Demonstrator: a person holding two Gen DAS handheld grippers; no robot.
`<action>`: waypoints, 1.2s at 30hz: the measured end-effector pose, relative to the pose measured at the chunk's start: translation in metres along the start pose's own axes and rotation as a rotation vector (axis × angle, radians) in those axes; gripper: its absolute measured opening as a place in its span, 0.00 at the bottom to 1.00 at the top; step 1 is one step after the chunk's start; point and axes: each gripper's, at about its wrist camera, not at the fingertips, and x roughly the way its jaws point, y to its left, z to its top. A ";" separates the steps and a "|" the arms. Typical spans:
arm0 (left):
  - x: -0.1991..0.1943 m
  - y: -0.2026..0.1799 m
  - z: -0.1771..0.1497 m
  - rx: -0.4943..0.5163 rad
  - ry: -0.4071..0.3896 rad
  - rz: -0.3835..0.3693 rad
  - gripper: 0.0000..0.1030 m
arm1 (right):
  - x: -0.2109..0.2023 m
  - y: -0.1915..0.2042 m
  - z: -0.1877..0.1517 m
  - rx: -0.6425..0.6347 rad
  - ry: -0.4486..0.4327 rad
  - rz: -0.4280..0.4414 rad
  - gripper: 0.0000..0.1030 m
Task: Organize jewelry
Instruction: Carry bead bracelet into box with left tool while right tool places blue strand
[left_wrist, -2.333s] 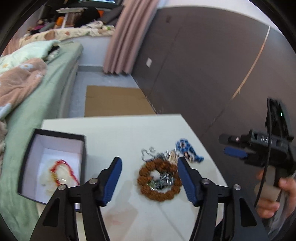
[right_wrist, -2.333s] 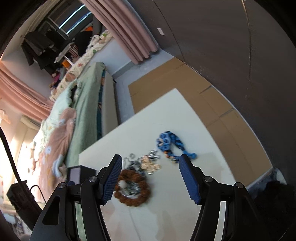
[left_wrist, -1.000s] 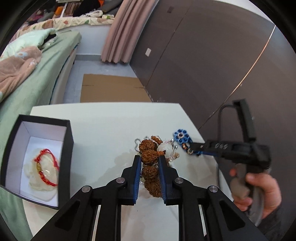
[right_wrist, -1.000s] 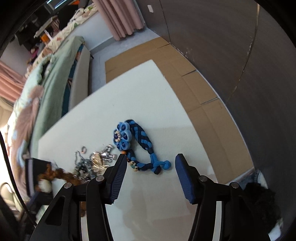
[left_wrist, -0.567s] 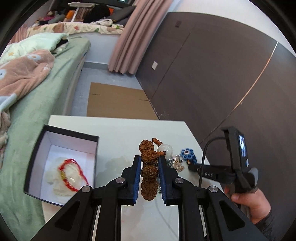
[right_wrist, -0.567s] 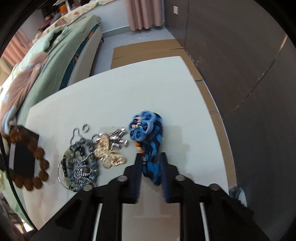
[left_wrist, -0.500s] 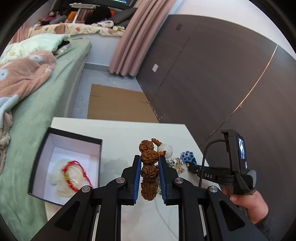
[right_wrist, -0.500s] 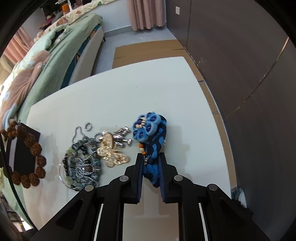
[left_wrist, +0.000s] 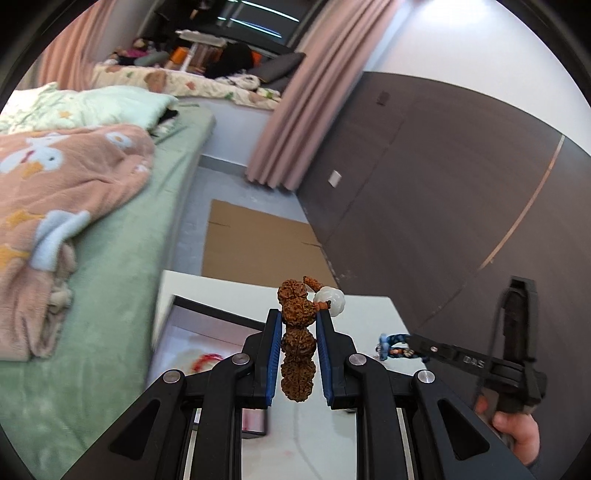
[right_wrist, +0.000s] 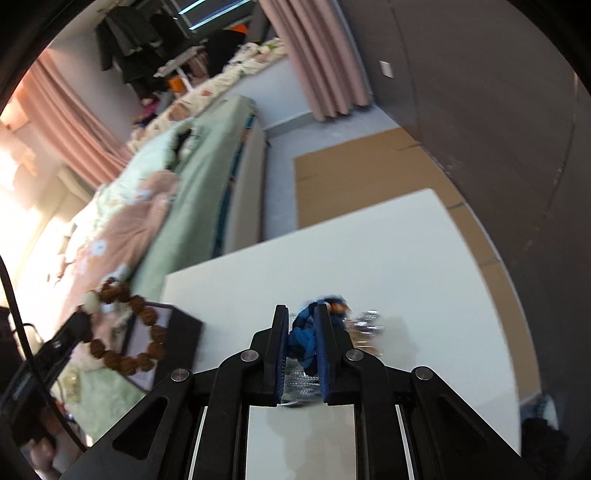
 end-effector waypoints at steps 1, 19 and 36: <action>-0.002 0.005 0.002 -0.007 -0.005 0.013 0.19 | -0.001 0.006 -0.002 -0.006 -0.005 0.017 0.15; -0.019 0.052 0.008 -0.171 -0.015 0.048 0.69 | 0.021 0.085 -0.016 -0.025 -0.010 0.288 0.15; -0.023 0.067 0.010 -0.236 -0.018 0.059 0.69 | 0.030 0.110 -0.021 -0.002 -0.010 0.315 0.77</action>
